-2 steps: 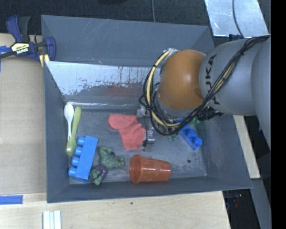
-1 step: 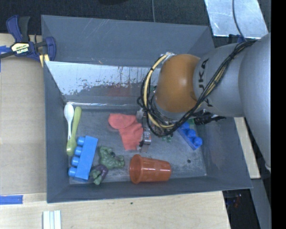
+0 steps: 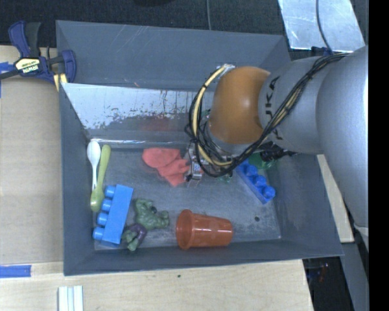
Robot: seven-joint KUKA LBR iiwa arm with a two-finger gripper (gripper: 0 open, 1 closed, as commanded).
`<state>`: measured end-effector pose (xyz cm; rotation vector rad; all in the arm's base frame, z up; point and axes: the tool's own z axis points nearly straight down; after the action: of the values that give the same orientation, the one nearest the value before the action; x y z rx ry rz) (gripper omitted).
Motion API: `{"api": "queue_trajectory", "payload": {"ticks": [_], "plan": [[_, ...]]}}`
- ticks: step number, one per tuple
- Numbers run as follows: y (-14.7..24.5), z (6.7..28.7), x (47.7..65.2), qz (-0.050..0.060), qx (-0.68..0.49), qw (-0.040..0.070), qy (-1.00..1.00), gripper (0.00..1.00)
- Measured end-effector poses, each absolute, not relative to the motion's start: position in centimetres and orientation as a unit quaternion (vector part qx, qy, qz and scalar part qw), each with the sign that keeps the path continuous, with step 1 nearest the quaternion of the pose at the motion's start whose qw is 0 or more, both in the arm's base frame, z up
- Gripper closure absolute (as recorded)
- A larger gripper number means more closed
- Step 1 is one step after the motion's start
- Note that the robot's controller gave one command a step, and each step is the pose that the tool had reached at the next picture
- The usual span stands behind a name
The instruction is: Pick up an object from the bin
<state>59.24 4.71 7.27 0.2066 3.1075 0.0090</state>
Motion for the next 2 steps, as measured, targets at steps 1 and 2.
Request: {"api": "queue_trajectory", "payload": {"ticks": [1, 2], "plan": [[4.7, 7.3, 59.2, 0.003, 0.066, 0.014, 0.998, 1.00], [4.9, 14.0, 59.4, 0.002, 0.050, 0.011, 0.999, 1.00]]}}
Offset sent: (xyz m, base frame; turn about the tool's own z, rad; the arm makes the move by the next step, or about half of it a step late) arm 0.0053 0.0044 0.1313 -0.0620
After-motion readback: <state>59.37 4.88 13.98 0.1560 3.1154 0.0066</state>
